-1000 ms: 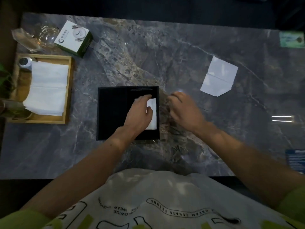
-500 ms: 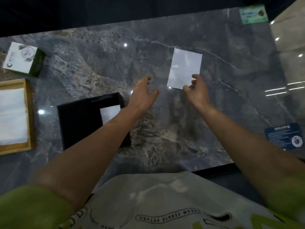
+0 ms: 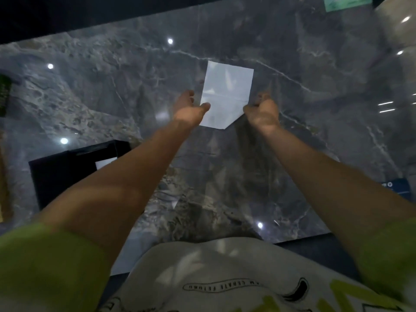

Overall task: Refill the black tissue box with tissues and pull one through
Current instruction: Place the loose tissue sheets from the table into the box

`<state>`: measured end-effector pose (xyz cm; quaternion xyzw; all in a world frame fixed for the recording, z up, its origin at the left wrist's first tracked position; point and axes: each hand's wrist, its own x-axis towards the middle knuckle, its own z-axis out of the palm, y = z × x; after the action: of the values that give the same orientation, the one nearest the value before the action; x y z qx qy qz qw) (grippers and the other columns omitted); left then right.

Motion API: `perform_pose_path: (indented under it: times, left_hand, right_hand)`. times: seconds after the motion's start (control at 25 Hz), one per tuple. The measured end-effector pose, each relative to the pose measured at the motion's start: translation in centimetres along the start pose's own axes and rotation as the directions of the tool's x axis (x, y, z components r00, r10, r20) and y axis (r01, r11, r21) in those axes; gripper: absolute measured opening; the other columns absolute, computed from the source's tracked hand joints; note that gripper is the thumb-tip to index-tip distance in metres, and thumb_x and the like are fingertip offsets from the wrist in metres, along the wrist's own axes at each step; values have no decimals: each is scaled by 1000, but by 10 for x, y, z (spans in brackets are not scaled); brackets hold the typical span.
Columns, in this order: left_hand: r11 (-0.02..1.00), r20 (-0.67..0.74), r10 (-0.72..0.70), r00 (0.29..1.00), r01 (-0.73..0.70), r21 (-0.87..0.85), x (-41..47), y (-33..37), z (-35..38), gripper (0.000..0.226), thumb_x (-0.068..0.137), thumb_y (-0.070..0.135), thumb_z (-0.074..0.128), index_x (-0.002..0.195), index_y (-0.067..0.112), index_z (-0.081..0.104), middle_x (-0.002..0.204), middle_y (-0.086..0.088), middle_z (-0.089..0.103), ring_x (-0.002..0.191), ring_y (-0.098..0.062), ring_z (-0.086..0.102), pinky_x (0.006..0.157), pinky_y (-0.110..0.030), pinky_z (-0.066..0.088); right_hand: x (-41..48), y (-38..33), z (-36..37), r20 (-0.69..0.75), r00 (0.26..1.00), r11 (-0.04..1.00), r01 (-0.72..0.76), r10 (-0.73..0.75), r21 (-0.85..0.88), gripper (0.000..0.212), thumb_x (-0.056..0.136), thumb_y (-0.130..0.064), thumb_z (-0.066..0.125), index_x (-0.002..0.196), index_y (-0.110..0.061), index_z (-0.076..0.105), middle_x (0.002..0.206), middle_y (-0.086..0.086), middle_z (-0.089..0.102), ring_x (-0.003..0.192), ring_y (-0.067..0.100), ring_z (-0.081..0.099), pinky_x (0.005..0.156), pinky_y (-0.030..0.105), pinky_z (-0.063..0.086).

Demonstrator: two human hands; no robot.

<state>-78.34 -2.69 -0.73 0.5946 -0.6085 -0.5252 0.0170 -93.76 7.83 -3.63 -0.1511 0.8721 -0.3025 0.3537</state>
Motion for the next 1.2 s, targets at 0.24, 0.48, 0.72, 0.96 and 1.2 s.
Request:
perform_pose_path:
  times: [0.24,0.48,0.72,0.96,1.2]
  left_hand:
    - [1000,-46,-19,999,19,-11,28,6,15,55,86,17,70,134,6,45,108,-7,60,107,-22,59,96,-30,47]
    - [986,-41,-143,989,139,-89,39,10,24,51,80,25,76,122,4,57,113,-11,67,102,-26,66,91,-38,54]
    - [956,86,-176,981,191,-221,25,-4,22,21,83,13,72,100,3,64,102,-12,70,94,-31,70,78,-38,58]
    - [928,108,-79,991,112,-356,-12,-14,-3,5,87,12,67,89,10,62,99,-13,69,90,-32,69,84,-44,58]
    - [887,100,18,995,30,-460,-67,-38,-31,5,92,8,60,89,12,61,89,-6,68,77,-18,67,71,-33,58]
  right_hand:
    - [16,-6,4,44,997,998,58,-60,30,44,86,-13,63,127,-5,52,116,9,65,108,23,63,84,19,45]
    - [16,-12,16,76,997,992,-23,14,123,48,85,-13,66,130,-11,50,114,3,58,101,18,60,82,24,50]
    - [2,-7,9,164,981,866,-168,102,470,31,80,3,61,109,-8,59,93,0,60,89,22,64,66,27,55]
    - [-32,-11,-7,338,934,663,-326,116,674,35,81,16,56,110,-5,56,88,8,62,74,19,63,55,26,55]
    - [-85,-10,-3,526,845,647,-456,98,611,25,88,7,57,101,-14,60,88,6,65,75,17,63,56,21,56]
